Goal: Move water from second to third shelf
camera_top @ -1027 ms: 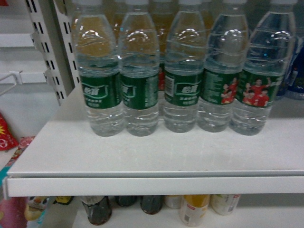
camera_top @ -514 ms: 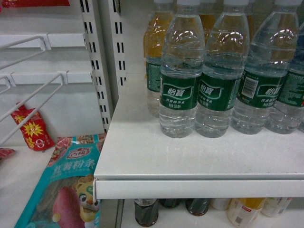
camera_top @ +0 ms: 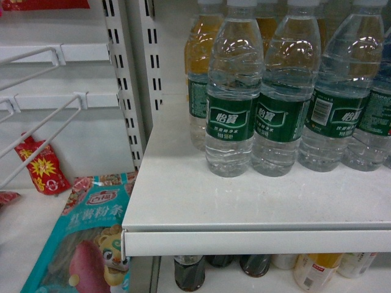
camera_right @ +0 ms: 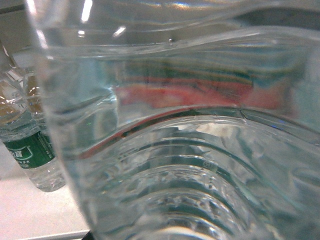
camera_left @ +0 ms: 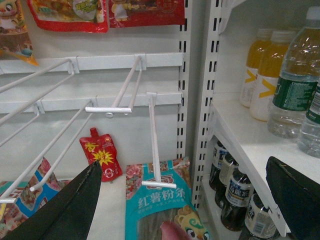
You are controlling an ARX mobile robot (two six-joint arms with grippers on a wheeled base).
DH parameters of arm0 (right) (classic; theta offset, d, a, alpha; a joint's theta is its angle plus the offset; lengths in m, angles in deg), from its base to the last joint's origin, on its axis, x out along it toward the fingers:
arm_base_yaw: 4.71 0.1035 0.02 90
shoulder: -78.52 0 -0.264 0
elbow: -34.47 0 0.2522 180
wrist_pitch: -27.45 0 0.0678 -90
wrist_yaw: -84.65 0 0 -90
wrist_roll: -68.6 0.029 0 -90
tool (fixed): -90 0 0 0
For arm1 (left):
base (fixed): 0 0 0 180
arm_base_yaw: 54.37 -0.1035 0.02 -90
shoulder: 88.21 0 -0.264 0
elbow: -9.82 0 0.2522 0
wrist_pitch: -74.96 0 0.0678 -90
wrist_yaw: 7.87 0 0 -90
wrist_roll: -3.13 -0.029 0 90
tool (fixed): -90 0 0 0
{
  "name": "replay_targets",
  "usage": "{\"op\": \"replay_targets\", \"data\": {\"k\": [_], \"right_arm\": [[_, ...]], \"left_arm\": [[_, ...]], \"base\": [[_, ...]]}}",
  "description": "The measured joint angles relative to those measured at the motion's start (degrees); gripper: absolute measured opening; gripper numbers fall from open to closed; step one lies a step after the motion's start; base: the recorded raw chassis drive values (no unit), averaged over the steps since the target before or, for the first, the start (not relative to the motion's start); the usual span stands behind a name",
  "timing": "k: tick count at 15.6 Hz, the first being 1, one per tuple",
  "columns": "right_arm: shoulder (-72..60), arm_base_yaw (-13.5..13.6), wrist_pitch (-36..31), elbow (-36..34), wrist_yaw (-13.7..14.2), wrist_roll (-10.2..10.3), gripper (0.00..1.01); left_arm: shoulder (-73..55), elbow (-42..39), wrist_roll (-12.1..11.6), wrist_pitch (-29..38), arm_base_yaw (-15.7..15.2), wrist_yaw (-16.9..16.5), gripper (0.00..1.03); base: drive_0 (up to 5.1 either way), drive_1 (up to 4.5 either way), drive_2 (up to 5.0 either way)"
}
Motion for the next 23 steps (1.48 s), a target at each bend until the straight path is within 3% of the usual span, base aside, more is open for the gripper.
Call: {"op": "replay_targets", "data": {"k": [5, 6, 7, 10, 13, 15, 18, 23], "right_arm": [[0.0, 0.0, 0.0, 0.0, 0.0, 0.0, 0.4], [-0.3, -0.3, -1.7, -0.3, -1.1, 0.2, 0.4], [-1.6, -0.7, -5.7, -0.6, -4.6, 1.3, 0.4], [-4.6, 6.1, -7.1, 1.7, -4.6, 1.7, 0.4], [-11.9, 14.7, -12.7, 1.9, -0.4, 0.4, 0.4], [-19.5, 17.0, -19.4, 1.8, 1.3, -0.3, 0.4], [-31.8, 17.2, -27.2, 1.4, 3.0, -2.5, 0.4], [-44.4, 16.1, -32.3, 3.8, 3.0, -4.9, 0.4]], "left_arm": [[0.0, 0.0, 0.0, 0.0, 0.0, 0.0, 0.98], [0.0, 0.0, 0.0, 0.0, 0.0, 0.0, 0.98], [0.0, 0.0, 0.0, 0.0, 0.0, 0.0, 0.98], [0.0, 0.0, 0.0, 0.0, 0.0, 0.0, 0.98], [0.0, 0.0, 0.0, 0.0, 0.0, 0.0, 0.98], [0.0, 0.0, 0.0, 0.0, 0.0, 0.0, 0.98], [0.0, 0.0, 0.0, 0.0, 0.0, 0.0, 0.98], [0.0, 0.0, 0.0, 0.0, 0.0, 0.0, 0.98]], "base": [[0.0, 0.0, 0.0], [0.0, 0.0, 0.0], [0.0, 0.0, 0.0], [0.0, 0.0, 0.0], [0.0, 0.0, 0.0], [0.0, 0.0, 0.0], [0.0, 0.0, 0.0], [0.0, 0.0, 0.0]]}}
